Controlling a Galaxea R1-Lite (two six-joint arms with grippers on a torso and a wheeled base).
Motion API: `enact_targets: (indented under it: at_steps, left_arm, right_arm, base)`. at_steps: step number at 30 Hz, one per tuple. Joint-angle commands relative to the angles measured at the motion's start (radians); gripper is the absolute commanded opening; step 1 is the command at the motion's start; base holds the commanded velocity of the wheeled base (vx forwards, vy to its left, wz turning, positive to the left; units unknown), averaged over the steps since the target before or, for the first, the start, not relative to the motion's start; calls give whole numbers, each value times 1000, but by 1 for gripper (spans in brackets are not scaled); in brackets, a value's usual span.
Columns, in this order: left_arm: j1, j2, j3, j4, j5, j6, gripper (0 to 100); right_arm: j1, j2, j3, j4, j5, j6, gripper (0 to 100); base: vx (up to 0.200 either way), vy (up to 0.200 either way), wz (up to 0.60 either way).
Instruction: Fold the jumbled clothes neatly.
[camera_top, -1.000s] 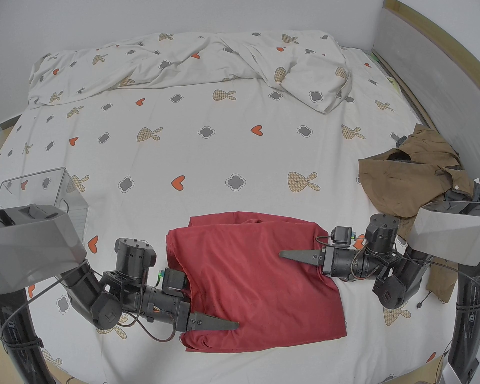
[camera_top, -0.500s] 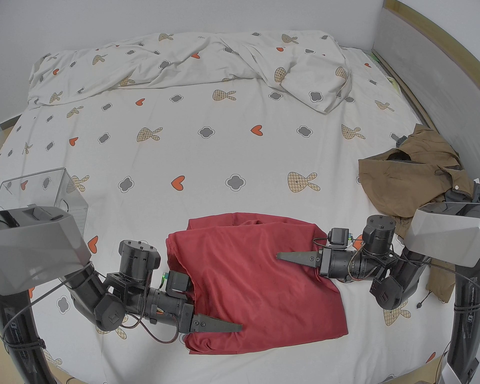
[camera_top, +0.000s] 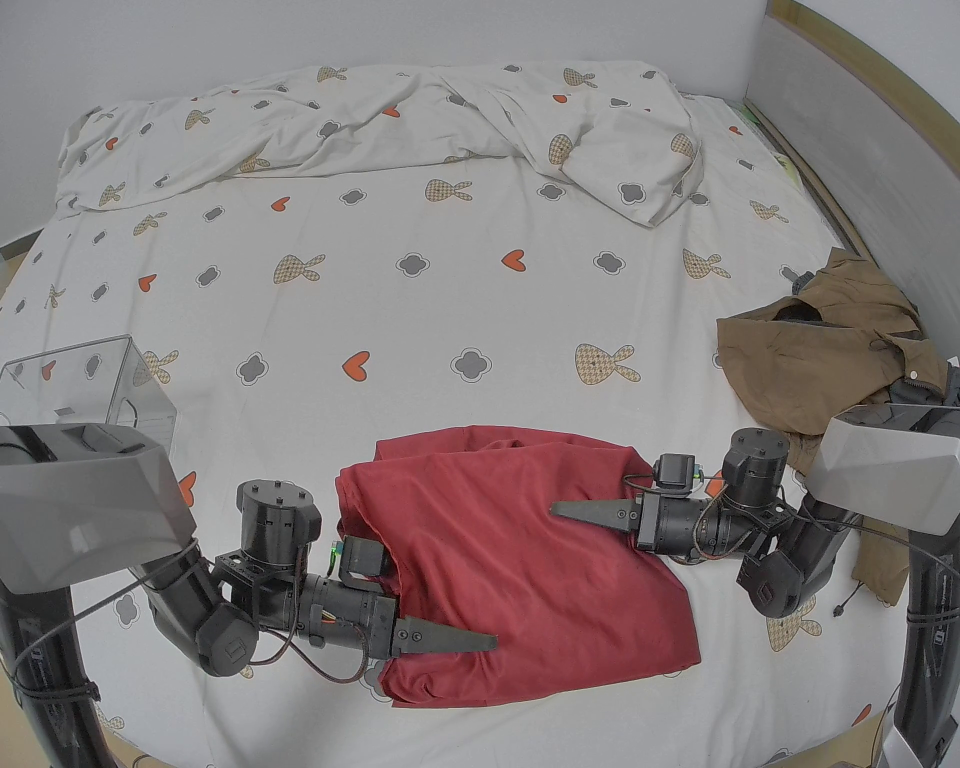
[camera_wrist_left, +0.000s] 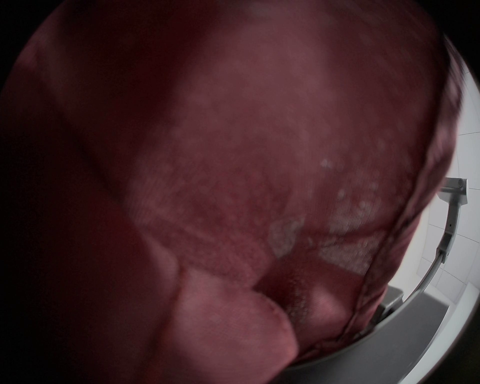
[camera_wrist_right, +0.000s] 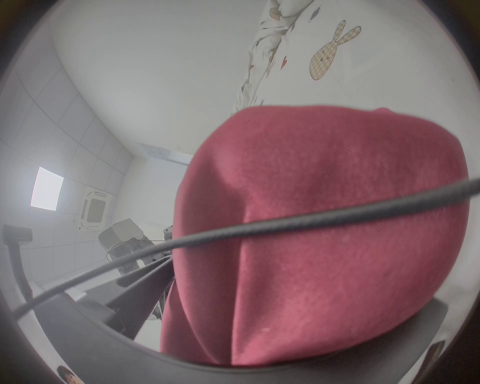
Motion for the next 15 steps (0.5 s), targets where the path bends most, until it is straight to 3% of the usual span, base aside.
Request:
enact_targets:
  at_steps: [1,8,10,15]
  left_arm:
    - [-8,60,17,-59,0,-12,100]
    - [-23,120,59,-248,2,-36,100]
    - [-24,138,62,-312,2,-108,100]
    - [-23,166,71,-407,2,-170,100]
  right_arm:
    - [-2,1,0,-6,0,0,100]
    - [0,1,0,-9,0,0,100]
    - [1,3,-2,-9,0,0,100]
    - [1,7,-2,-9,0,-1,100]
  base:
    - [0,0,0]
    - [0,0,0]
    - [0,0,0]
    - [0,0,0]
